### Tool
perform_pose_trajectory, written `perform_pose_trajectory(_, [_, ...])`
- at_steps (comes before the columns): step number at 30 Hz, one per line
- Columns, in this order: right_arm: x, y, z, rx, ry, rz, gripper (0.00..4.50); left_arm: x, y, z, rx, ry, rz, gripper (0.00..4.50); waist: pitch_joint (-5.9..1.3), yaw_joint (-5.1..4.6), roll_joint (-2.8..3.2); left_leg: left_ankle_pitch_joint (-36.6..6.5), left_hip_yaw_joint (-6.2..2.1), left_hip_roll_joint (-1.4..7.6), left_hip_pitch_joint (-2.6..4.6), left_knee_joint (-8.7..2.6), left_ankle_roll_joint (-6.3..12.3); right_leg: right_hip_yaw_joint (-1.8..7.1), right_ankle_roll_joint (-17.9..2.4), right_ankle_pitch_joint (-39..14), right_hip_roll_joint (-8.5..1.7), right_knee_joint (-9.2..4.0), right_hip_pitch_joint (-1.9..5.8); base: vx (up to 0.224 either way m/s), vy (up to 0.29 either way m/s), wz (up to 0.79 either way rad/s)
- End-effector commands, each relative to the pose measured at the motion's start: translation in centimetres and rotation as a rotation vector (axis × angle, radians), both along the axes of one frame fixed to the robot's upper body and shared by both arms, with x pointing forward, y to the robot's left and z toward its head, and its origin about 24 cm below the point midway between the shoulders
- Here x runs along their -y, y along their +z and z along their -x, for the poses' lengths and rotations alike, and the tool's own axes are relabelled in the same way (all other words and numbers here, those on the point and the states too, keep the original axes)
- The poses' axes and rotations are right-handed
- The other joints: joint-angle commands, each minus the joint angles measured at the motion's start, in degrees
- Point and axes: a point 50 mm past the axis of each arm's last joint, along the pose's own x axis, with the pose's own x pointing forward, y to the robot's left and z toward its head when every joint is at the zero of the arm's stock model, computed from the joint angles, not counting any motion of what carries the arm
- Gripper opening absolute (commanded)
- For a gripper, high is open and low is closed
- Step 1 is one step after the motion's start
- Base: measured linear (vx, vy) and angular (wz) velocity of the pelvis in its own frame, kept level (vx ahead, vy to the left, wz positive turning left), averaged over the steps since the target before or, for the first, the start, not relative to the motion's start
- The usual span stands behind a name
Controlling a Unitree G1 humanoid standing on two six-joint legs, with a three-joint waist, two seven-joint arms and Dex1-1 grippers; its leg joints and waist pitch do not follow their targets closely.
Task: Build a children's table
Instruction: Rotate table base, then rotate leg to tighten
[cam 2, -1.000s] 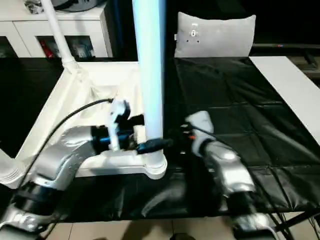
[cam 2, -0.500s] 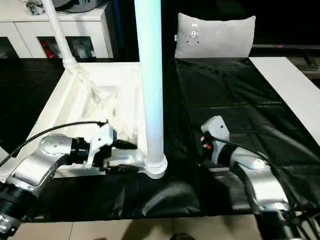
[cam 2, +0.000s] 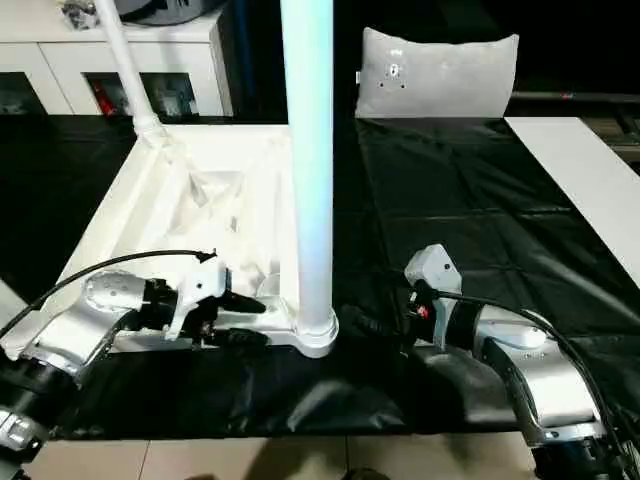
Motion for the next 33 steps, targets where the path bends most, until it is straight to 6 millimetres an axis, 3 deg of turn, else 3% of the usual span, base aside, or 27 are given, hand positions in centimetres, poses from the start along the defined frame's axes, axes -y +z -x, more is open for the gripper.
perform_pose_trajectory(1, [-0.3, 0.5, 0.2, 0.001, 0.020, -0.006, 4.50, -0.2, -0.6, -0.2, -0.015, 0.020, -0.032, 1.81, -3.55, 0.12, -0.88, -12.5, 0.71, 0.06, -0.37, -4.09, 3.35, 1.87, -4.4, -30.9, -2.21, -5.74, 3.17, 0.000, 0.000, 0.00])
perform_pose_trajectory(3, [-0.3, 0.5, 0.4, -0.015, 0.029, -0.010, 4.50, -0.3, -0.7, -0.2, -0.025, 0.016, -0.031, 1.61, -3.45, 0.13, -0.55, -14.0, 0.61, -0.04, -0.09, -4.05, 3.00, 1.58, -3.0, -34.1, -2.26, -6.21, 2.92, 0.000, 0.000, 0.00])
perform_pose_trajectory(7, [-0.2, 0.6, 0.7, -0.027, 0.040, -0.013, 4.50, -0.6, -0.9, -0.1, -0.039, 0.007, -0.045, 1.20, -3.43, -0.02, -0.60, -15.2, 0.42, -0.20, -0.11, -4.04, 2.88, 0.97, -1.0, -36.7, -2.26, -7.10, 2.92, 0.000, 0.000, 0.00])
perform_pose_trajectory(9, [-0.2, 0.6, 0.8, -0.026, 0.048, -0.012, 4.50, -0.7, -0.9, -0.2, -0.041, 0.006, -0.047, 1.13, -3.40, -0.30, -0.55, -16.0, 0.18, -0.10, -0.33, -4.25, 2.89, 0.60, -1.1, -36.3, -2.29, -7.13, 3.22, 0.000, 0.000, 0.00])
perform_pose_trajectory(13, [-0.5, 0.6, 1.4, -0.042, 0.098, -0.023, 4.50, -0.7, -0.8, -0.4, -0.032, 0.003, -0.048, 0.81, -3.24, -0.86, -0.48, -18.5, 0.05, -0.13, 0.14, -4.23, 3.01, 0.12, -1.0, -37.3, -2.30, -7.76, 3.00, 0.000, 0.000, 0.00])
perform_pose_trajectory(18, [-0.5, 0.5, 1.7, -0.053, 0.118, -0.022, 4.50, -0.7, -0.6, -0.5, -0.032, -0.001, -0.044, 0.39, -3.11, -1.69, -0.30, -20.9, -0.34, 0.09, 0.20, -4.48, 3.22, -0.53, -1.2, -37.2, -2.52, -8.25, 3.36, 0.000, 0.000, 0.00])
perform_pose_trajectory(21, [-0.6, 0.6, 1.8, -0.055, 0.133, -0.036, 4.50, -0.8, -0.7, -0.5, -0.033, -0.010, -0.056, 0.08, -3.06, -1.98, 0.06, -22.6, -0.48, 0.15, 0.83, -4.35, 3.20, -1.28, -0.8, -37.8, -2.80, -8.97, 3.31, 0.000, 0.000, 0.00])
perform_pose_trajectory(23, [-0.6, 0.6, 1.8, -0.053, 0.137, -0.035, 4.50, -1.0, -0.7, -0.6, -0.028, -0.014, -0.069, 0.03, -3.21, -2.03, 0.10, -22.4, -0.70, 0.37, 0.40, -4.70, 3.34, -1.46, -1.3, -35.2, -2.78, -8.80, 3.87, 0.000, 0.000, 0.00])
perform_pose_trajectory(26, [-0.7, 0.7, 1.7, -0.050, 0.138, -0.032, 4.50, -1.2, -0.7, -0.7, -0.014, -0.017, -0.093, 0.03, -2.86, -2.44, 0.01, -24.7, -0.75, 0.08, 0.98, -4.36, 2.91, -2.34, 0.1, -37.9, -2.74, -9.66, 3.49, 0.000, 0.000, 0.00])
perform_pose_trajectory(28, [-0.7, 0.7, 1.7, -0.049, 0.138, -0.032, 4.50, -1.2, -0.7, -0.8, -0.011, -0.017, -0.098, 0.03, -2.80, -2.86, 0.28, -26.0, -0.94, 0.27, 1.25, -4.42, 2.89, -3.01, 0.5, -37.8, -2.69, -10.06, 3.69, 0.000, 0.000, 0.00])
perform_pose_trajectory(29, [-0.7, 0.7, 1.6, -0.045, 0.134, -0.031, 4.50, -1.2, -0.6, -0.8, -0.012, -0.018, -0.099, 0.03, -2.51, -3.29, 0.75, -28.5, -1.24, 0.79, 1.55, -4.78, 2.86, -3.88, 0.6, -37.0, -2.58, -10.45, 3.97, 0.000, 0.000, 0.00])
perform_pose_trajectory(30, [-0.8, 0.7, 1.6, -0.044, 0.133, -0.031, 4.50, -1.2, -0.6, -0.8, -0.014, -0.018, -0.098, 0.03, -1.88, -4.20, 1.27, -34.8, -1.91, 2.01, 1.69, -5.87, 2.46, -5.54, 1.3, -34.8, -1.97, -10.16, 4.86, 0.000, 0.000, 0.00])
perform_pose_trajectory(31, [-0.8, 0.7, 1.6, -0.043, 0.132, -0.031, 4.50, -1.1, -0.7, -0.8, -0.014, -0.017, -0.099, 0.03, -1.34, -3.20, 2.38, -44.6, -3.13, 5.40, -1.41, -10.22, 1.14, -4.17, -0.5, -24.9, -1.55, -1.60, 8.55, 0.000, 0.000, 0.00])
perform_pose_trajectory(32, [-0.9, 0.7, 1.6, -0.043, 0.132, -0.031, 4.50, -1.1, -0.7, -0.8, -0.014, -0.016, -0.100, 0.03, -1.01, -1.05, 3.06, -50.3, -2.71, 6.53, -3.94, -12.77, -0.33, -2.19, -2.6, -16.6, -1.44, 4.83, 9.83, -0.059, -0.040, -0.02])
perform_pose_trajectory(33, [-0.9, 0.7, 1.6, -0.043, 0.132, -0.032, 4.50, -1.1, -0.7, -0.8, -0.012, -0.014, -0.103, 0.03, -1.33, 0.88, 1.35, -48.5, -0.55, 6.18, -1.53, -12.94, 1.77, 1.60, -1.7, -13.6, -0.70, 6.75, 7.00, -0.001, -0.079, 0.13])
